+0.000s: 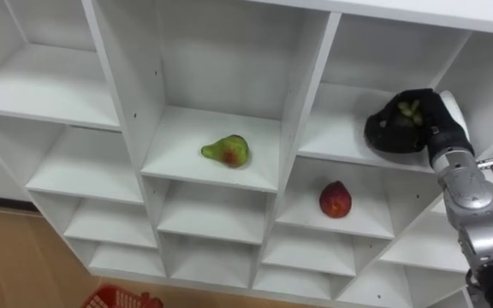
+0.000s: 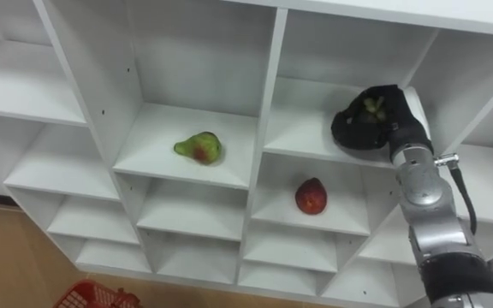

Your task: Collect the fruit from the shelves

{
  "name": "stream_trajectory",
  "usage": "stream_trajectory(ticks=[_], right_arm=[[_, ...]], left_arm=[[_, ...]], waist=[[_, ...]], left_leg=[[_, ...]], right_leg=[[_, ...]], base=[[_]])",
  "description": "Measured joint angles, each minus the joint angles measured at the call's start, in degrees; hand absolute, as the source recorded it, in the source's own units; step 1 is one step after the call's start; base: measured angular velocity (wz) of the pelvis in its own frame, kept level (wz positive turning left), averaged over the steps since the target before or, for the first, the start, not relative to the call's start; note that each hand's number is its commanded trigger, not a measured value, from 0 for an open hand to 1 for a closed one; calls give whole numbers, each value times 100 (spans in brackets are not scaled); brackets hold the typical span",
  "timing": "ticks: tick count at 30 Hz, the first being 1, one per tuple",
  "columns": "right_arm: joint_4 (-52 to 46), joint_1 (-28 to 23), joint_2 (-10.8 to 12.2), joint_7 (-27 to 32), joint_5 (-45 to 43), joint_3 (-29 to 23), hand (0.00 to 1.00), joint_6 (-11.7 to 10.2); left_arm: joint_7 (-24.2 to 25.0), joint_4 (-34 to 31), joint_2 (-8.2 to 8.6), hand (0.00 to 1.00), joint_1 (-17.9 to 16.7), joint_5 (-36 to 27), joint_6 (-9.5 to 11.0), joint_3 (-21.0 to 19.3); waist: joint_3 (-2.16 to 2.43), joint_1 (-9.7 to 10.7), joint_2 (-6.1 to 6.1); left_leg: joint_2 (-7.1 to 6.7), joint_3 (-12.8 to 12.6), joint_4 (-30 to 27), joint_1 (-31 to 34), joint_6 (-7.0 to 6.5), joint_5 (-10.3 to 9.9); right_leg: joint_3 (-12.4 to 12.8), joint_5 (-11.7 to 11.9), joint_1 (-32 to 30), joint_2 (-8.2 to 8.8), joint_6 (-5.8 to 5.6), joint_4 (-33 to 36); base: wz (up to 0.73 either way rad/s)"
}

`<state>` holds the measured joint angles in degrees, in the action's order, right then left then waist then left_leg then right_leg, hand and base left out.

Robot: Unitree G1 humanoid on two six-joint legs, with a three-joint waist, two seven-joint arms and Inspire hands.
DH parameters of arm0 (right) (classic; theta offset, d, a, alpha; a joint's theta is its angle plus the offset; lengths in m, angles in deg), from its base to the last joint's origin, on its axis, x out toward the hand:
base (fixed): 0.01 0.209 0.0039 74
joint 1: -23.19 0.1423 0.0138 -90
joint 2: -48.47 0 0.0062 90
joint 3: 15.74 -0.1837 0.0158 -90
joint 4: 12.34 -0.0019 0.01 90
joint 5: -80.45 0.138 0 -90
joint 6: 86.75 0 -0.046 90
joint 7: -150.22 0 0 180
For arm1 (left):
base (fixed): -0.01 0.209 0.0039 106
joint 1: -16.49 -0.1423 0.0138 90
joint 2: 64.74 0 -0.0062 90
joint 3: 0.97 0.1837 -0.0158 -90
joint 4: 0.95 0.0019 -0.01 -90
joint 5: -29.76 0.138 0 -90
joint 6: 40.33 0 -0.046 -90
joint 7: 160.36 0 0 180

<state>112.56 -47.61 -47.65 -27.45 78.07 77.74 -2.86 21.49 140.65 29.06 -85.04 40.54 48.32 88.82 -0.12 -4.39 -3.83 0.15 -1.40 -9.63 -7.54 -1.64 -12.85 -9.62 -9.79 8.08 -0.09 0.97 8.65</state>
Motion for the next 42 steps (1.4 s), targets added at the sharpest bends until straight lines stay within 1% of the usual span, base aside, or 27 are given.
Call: stream_trajectory(ticks=[2,4,7,9,11,13,14,15,20,23,24,25,27,30,32,34,37,39,41,42], right_arm=[[-60,-2,0,0,-1,17,100,43],[-199,-10,1,0,-8,44,100,121],[-509,-126,36,-12,-31,67,100,137],[-1057,-352,105,-142,-46,59,100,198],[-1531,-573,184,-255,-42,59,100,199],[-1877,-724,221,-364,-38,61,100,205],[-2139,-771,237,-419,-33,61,100,256],[-2455,-838,240,-452,-36,61,100,260],[-3414,-924,267,-574,-39,62,100,250],[-3751,-948,276,-795,-9,81,100,277],[-3810,-950,284,-868,4,75,100,364],[-3811,-950,283,-914,25,74,100,387],[-3873,-966,415,-1011,33,73,100,486],[-4001,-1109,486,-1103,33,73,100,490],[-4019,-1213,529,-1153,34,122,100,487],[-4018,-1379,661,-1122,33,151,100,480],[-4013,-1681,698,-1336,5,413,100,480],[-3958,-1923,758,-1518,3,586,100,480],[-3830,-1968,800,-1614,7,693,100,481],[-3730,-1978,861,-1668,5,719,100,483]], left_arm=[[9,0,0,100,1,-2,0,3],[11,0,-6,100,1,-2,-1,58],[5,1,1,100,15,12,2,93],[1,8,6,100,18,68,59,78],[-2,14,20,100,15,71,107,41],[-14,15,37,100,15,69,137,31],[-26,13,65,100,14,67,143,8],[-36,12,100,100,15,64,144,-32],[-53,5,223,100,21,67,143,-78],[-50,-124,237,100,-3,66,141,-77],[-46,-158,237,100,-5,66,141,-77],[-46,-175,236,100,-5,65,140,-76],[-82,-219,246,100,20,66,141,-64],[-135,-217,259,100,87,62,149,-42],[-177,-196,261,100,121,56,156,4],[-224,-109,269,100,189,54,173,90],[-246,-87,302,100,224,55,180,115],[-276,-113,368,100,248,50,182,154],[-280,-157,392,100,273,30,182,205],[-279,-158,400,100,309,3,182,214]], waist=[[6,1,10],[24,4,21],[36,29,49],[30,77,95],[25,80,129],[30,76,159],[26,76,177],[23,87,185],[27,77,180],[39,67,153],[39,62,153],[40,67,152],[43,84,149],[43,86,148],[41,86,150],[35,82,159],[13,78,190],[-11,78,229],[-28,72,252],[-30,76,253]], left_leg=[[0,0,2,8,0,0],[0,-13,-10,10,1,1],[-2,-36,-14,5,1,1],[0,-42,-13,5,1,2],[1,-79,-10,5,1,3],[3,-85,-3,3,0,3],[2,-87,5,8,0,4],[1,-85,6,17,-2,5],[4,-81,6,50,-2,5],[5,-89,0,94,-2,6],[7,-88,2,89,-2,5],[8,-91,4,86,-2,5],[9,-145,8,81,-2,5],[6,-178,11,79,-2,5],[5,-197,10,73,-2,5],[7,-208,11,76,-2,5],[14,-241,12,97,-2,5],[10,-243,6,149,-4,4],[13,-240,-10,221,-9,6],[16,-241,-11,267,-13,11]], right_leg=[[0,1,-11,-1,1,0],[-1,1,-20,0,1,7],[17,1,-28,1,2,4],[18,1,-56,3,2,3],[18,1,-69,5,2,3],[17,1,-67,9,1,1],[17,1,-76,18,1,1],[16,1,-85,23,1,0],[30,0,-87,12,1,0],[63,1,-126,8,1,2],[78,1,-127,5,2,2],[85,1,-127,3,2,2],[97,1,-137,-4,2,4],[157,3,-147,-7,4,4],[154,3,-146,-3,4,3],[154,3,-150,3,4,3],[159,4,-181,6,5,6],[157,4,-247,11,5,39],[159,4,-338,14,5,97],[158,5,-386,16,6,116]], base=[[0],[-2],[-4],[0],[-4],[0],[0],[0],[0],[0],[-3],[-5],[-7],[-7],[-2],[-2],[-4],[0],[0],[0]])
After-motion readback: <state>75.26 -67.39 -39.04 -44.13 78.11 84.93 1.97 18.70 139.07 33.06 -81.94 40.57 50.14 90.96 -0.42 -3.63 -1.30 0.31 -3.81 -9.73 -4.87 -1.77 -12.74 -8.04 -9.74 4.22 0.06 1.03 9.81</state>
